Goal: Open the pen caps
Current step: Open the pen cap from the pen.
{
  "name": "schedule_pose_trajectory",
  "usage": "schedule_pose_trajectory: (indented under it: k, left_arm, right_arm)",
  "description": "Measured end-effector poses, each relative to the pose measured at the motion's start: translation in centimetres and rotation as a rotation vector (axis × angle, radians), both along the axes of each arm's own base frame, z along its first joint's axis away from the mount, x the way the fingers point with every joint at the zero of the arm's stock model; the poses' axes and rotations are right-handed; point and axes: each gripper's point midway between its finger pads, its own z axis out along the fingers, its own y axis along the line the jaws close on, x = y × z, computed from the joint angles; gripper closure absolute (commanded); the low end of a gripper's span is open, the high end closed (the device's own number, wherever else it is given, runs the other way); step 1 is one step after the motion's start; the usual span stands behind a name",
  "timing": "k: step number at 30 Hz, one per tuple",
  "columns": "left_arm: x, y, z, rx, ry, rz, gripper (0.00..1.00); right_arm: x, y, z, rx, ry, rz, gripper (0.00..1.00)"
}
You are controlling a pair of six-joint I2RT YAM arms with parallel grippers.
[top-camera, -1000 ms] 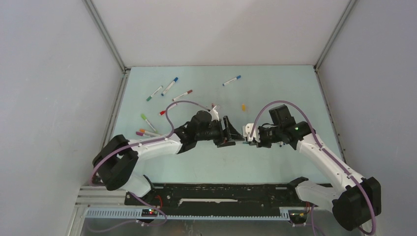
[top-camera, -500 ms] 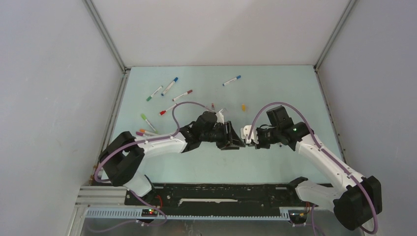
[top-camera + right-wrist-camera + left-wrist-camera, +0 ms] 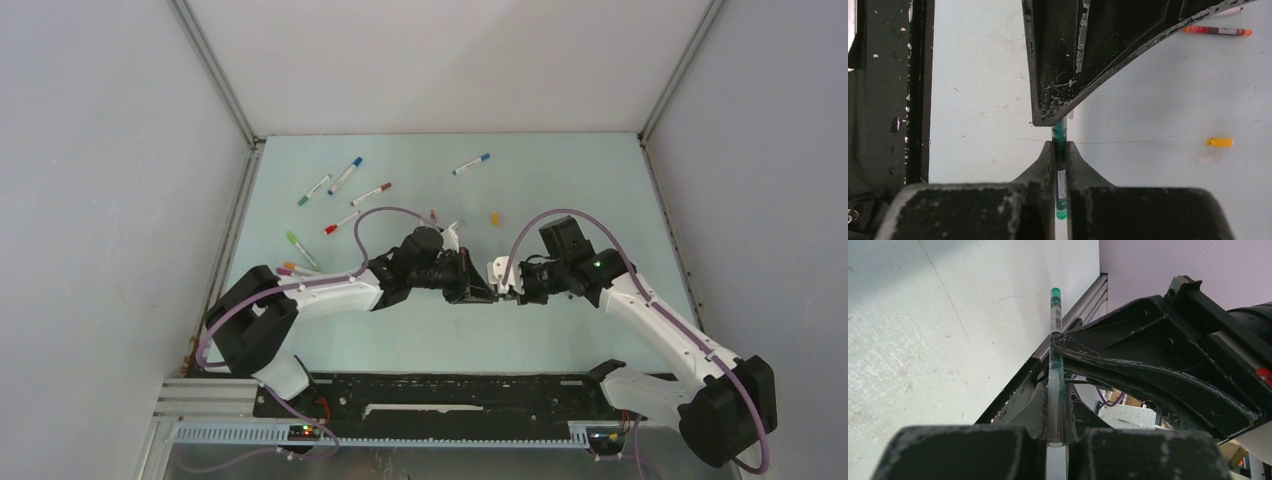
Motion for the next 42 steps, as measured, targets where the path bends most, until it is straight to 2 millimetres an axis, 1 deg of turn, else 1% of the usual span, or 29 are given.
schedule_pose_trajectory:
  k: [2, 3, 4, 7, 9, 10, 11, 12, 14, 17, 20, 22, 25, 28, 31, 34, 36, 38, 42]
  left_arm:
    - [0.0, -0.1, 0.1, -0.005, -0.005, 0.000, 1.00]
    - [0.1, -0.1, 0.3, -0.013, -0.012, 0.002, 1.00]
    - [0.2, -0.2, 0.5, -0.020, -0.019, 0.003, 1.00]
    - [0.4, 0.2, 1.0, -0.035, -0.057, 0.020, 1.00]
    - [0.5, 0.8, 1.4, -0.041, -0.098, 0.043, 1.00]
    - [0.7, 1.2, 1.7, -0.045, -0.129, 0.060, 1.00]
    - [0.8, 1.6, 2.1, -0.049, -0.156, 0.074, 1.00]
    - [1.0, 2.1, 2.7, -0.057, -0.196, 0.096, 1.00]
    - [1.4, 3.2, 4.2, -0.076, -0.286, 0.140, 1.00]
    - [2.1, 5.0, 7.3, -0.121, -0.455, 0.234, 1.00]
    - [2.6, 7.2, 10.8, -0.172, -0.628, 0.352, 1.00]
    - [2.9, 8.3, 12.9, -0.200, -0.716, 0.418, 1.00]
    - [3.7, 9.4, 15.4, -0.228, -0.822, 0.511, 1.00]
    - [4.2, 9.5, 15.7, -0.209, -0.865, 0.546, 1.00]
    - [4.3, 8.9, 14.9, -0.172, -0.888, 0.544, 1.00]
    - [4.1, 7.9, 14.1, -0.141, -0.897, 0.527, 1.00]
    - [4.0, 7.3, 14.2, -0.135, -0.902, 0.521, 1.00]
    - [4.0, 6.9, 14.7, -0.143, -0.906, 0.522, 1.00]
    - [3.8, 6.2, 16.0, -0.165, -0.922, 0.531, 1.00]
  right_arm:
    - [0.1, -0.2, 0.2, 0.011, 0.011, -0.019, 0.62]
    - [0.1, -0.3, 0.4, 0.026, 0.023, -0.033, 0.52]
    - [0.2, -0.5, 0.6, 0.041, 0.030, -0.052, 0.46]
    - [0.5, -1.2, 2.1, 0.120, 0.068, -0.119, 0.35]
    - [0.7, -1.7, 3.8, 0.201, 0.094, -0.167, 0.27]
    - [0.8, -1.9, 4.9, 0.252, 0.108, -0.191, 0.25]
    - [0.8, -2.0, 5.8, 0.290, 0.117, -0.204, 0.24]
    - [0.7, -2.2, 7.1, 0.352, 0.139, -0.224, 0.24]
    - [0.5, -2.1, 9.2, 0.447, 0.193, -0.246, 0.24]
    - [0.1, -1.7, 11.8, 0.573, 0.334, -0.279, 0.24]
    - [0.8, -1.3, 13.4, 0.640, 0.506, -0.377, 0.27]
    - [1.7, -1.0, 14.3, 0.679, 0.637, -0.477, 0.26]
    - [3.1, -0.7, 15.5, 0.738, 0.831, -0.628, 0.24]
    - [4.4, -0.3, 17.0, 0.803, 0.963, -0.702, 0.23]
    - [5.5, 0.2, 18.6, 0.863, 1.043, -0.721, 0.21]
    - [6.1, 0.9, 19.6, 0.898, 1.092, -0.716, 0.20]
    - [6.2, 1.3, 19.9, 0.905, 1.122, -0.717, 0.22]
    - [6.3, 1.6, 19.9, 0.909, 1.140, -0.725, 0.23]
    - [6.3, 2.0, 19.3, 0.915, 1.180, -0.748, 0.28]
